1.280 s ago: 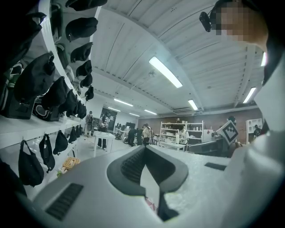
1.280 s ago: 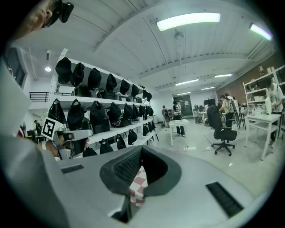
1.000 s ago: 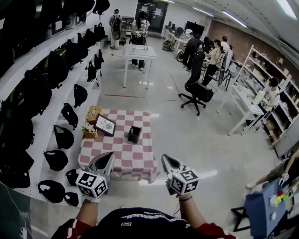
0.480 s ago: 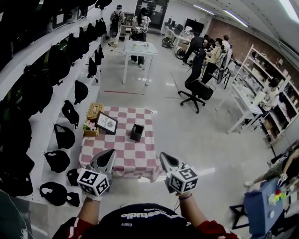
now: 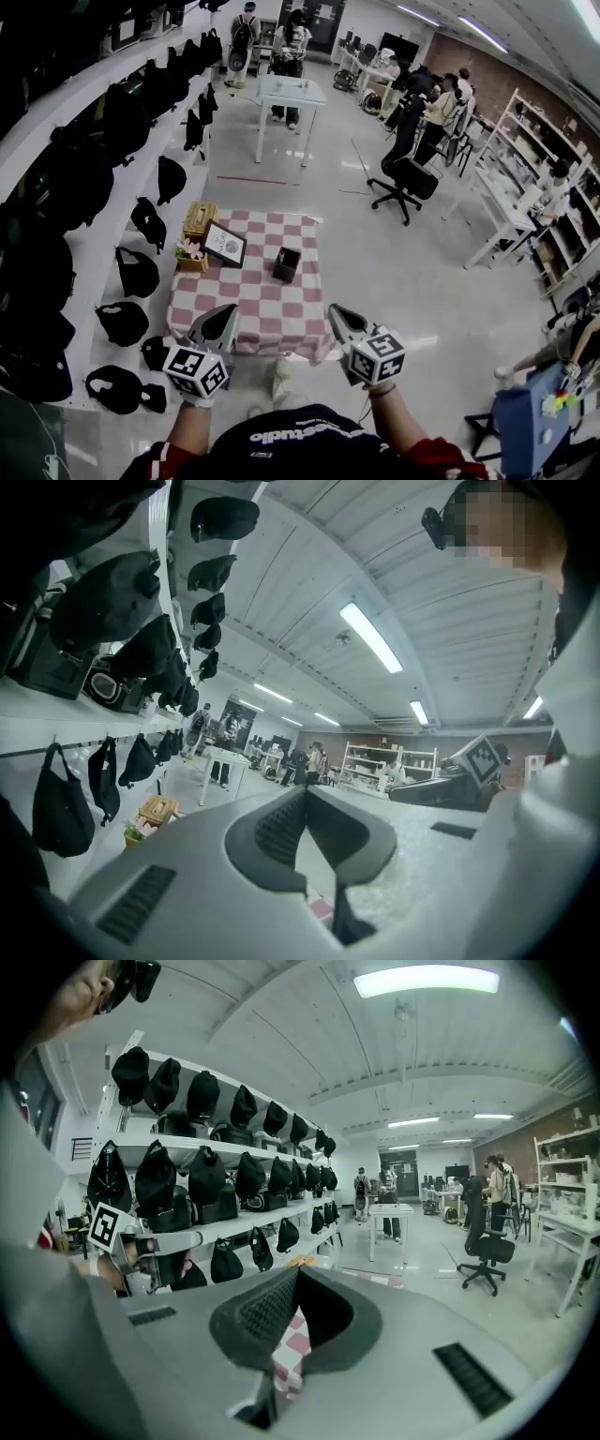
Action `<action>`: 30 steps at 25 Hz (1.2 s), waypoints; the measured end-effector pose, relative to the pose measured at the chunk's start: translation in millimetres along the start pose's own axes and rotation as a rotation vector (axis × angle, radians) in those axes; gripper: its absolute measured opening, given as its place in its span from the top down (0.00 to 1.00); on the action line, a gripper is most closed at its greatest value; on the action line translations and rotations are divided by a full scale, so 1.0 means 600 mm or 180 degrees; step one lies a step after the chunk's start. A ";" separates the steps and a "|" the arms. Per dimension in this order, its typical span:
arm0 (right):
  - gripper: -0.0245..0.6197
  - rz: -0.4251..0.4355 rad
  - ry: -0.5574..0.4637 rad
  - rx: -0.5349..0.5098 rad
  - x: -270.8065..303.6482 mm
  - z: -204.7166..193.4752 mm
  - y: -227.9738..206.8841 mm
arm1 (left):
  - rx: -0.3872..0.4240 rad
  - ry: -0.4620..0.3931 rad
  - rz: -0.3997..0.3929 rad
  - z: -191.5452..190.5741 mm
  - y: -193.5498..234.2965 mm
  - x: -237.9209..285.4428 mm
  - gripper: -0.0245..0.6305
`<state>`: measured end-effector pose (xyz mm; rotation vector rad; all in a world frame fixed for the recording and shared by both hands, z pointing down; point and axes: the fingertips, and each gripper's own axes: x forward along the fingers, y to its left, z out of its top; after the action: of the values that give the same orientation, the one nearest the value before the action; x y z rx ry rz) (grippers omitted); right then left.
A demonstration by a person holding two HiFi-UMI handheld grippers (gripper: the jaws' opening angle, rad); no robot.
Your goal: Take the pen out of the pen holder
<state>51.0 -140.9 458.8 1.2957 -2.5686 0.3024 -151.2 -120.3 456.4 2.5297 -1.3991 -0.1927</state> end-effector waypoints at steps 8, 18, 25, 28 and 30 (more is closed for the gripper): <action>0.96 0.0208 -0.0230 -0.0059 0.067 0.061 -0.015 | 0.0152 -0.0094 0.0210 0.047 0.043 0.022 0.95; 0.96 0.0263 -0.0342 -0.0103 0.109 0.084 -0.063 | 0.0295 -0.0089 0.0226 0.075 0.056 0.099 0.95; 0.88 0.0309 -0.0344 -0.0083 0.124 0.073 -0.089 | 0.0304 -0.0024 0.0174 0.068 0.050 0.141 0.95; 0.83 0.0296 -0.0296 -0.0022 0.133 0.058 -0.100 | 0.0289 0.0006 0.0152 0.065 0.046 0.152 0.95; 0.82 0.0301 -0.0259 -0.0015 0.141 0.051 -0.107 | 0.0284 0.0011 0.0144 0.065 0.046 0.158 0.95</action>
<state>50.5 -251.5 460.6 1.2109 -2.7021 0.2664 -132.0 -220.6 426.4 2.5647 -1.4939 -0.1203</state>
